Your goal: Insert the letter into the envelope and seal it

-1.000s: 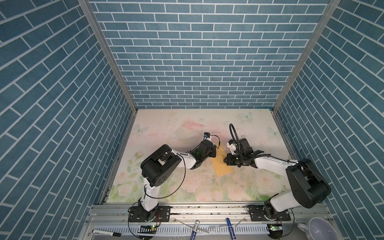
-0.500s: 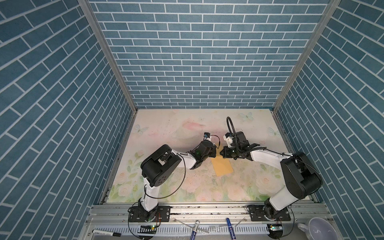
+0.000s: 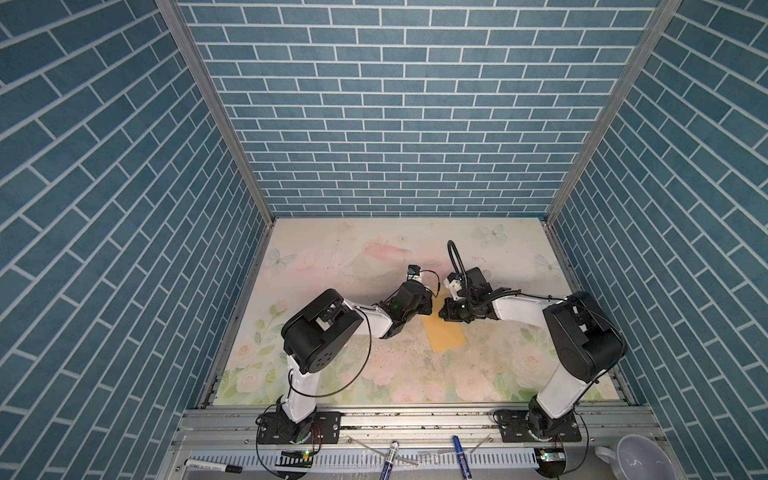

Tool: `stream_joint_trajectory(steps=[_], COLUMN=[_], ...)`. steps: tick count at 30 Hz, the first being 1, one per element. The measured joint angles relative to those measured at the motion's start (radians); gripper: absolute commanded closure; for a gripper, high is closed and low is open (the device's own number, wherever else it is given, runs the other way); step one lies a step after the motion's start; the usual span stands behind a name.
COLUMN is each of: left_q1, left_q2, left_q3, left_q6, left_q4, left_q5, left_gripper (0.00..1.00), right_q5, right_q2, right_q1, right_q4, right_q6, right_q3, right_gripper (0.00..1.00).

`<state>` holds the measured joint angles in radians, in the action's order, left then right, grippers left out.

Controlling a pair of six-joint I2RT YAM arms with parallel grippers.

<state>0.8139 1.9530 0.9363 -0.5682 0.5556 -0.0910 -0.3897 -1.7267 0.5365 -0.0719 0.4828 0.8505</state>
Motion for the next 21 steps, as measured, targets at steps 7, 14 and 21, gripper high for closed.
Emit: stream_joint_trajectory(steps=[7, 14, 21], left_q1=[0.0, 0.0, 0.0], left_q2=[0.0, 0.0, 0.0], left_q3=[0.0, 0.0, 0.0], left_q6=[0.0, 0.0, -0.001], left_q4=[0.0, 0.0, 0.0], left_q5=[0.0, -0.001, -0.001], left_gripper=[1.0, 1.0, 1.0], right_q5=[-0.017, -0.019, 0.002], right_q2=[-0.02, -0.024, -0.003], right_q1=[0.002, 0.005, 0.009], right_q4=[0.026, 0.038, 0.018], right_q6=[0.0, 0.0, -0.013], right_q3=[0.009, 0.011, -0.001], right_gripper=[1.0, 1.0, 1.0])
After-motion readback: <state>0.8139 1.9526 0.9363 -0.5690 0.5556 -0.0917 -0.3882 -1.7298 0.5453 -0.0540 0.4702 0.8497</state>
